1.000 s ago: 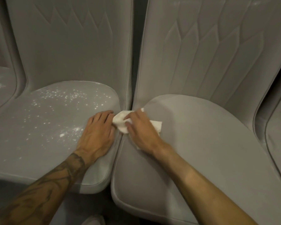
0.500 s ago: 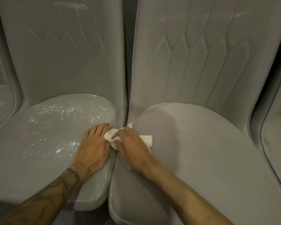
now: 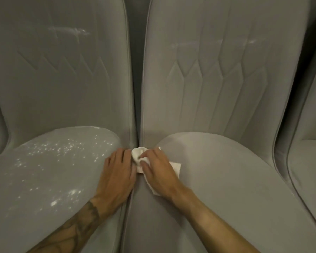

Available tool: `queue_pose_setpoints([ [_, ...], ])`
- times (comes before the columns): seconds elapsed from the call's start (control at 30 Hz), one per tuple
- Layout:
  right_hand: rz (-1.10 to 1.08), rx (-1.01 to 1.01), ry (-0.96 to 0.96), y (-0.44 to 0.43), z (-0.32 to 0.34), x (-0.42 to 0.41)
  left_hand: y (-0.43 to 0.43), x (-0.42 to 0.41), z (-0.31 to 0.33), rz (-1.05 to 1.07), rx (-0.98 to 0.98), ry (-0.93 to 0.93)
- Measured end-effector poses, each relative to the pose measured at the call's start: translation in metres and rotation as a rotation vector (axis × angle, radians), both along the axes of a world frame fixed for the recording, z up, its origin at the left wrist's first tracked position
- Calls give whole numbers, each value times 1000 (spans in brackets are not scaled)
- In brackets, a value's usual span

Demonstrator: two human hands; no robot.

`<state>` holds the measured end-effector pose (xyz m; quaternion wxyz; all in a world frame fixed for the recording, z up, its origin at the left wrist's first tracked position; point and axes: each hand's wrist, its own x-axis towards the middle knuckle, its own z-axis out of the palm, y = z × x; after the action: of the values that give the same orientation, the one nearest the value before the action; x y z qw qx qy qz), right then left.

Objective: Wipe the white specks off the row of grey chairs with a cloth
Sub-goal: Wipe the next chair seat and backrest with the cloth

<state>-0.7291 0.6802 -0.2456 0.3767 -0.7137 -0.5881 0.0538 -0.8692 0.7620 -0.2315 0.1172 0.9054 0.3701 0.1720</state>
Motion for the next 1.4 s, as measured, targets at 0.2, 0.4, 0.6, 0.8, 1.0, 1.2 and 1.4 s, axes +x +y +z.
queue_pose_setpoints([
  [0.2, -192, 250, 47, 26, 23, 47, 22, 60, 23, 29, 144, -226],
  [0.4, -341, 425, -276, 41, 84, 126, 59, 121, 69, 20, 400, -420],
  [0.6, -497, 550, -572, 48, 150, 209, 99, 172, 126, 2, 596, -518],
  [0.8, -562, 525, -768, 34, 151, 259, 125, 203, 162, 66, 713, -572],
  [1.0, -654, 542, -888, 1, 223, 316, 134, 207, 156, 77, 764, -586],
  [1.2, -719, 472, -912, -2, 236, 314, 133, 207, 154, 63, 767, -613],
  [1.4, -588, 384, -1056, -12, 261, 337, 134, 208, 154, 51, 756, -622],
])
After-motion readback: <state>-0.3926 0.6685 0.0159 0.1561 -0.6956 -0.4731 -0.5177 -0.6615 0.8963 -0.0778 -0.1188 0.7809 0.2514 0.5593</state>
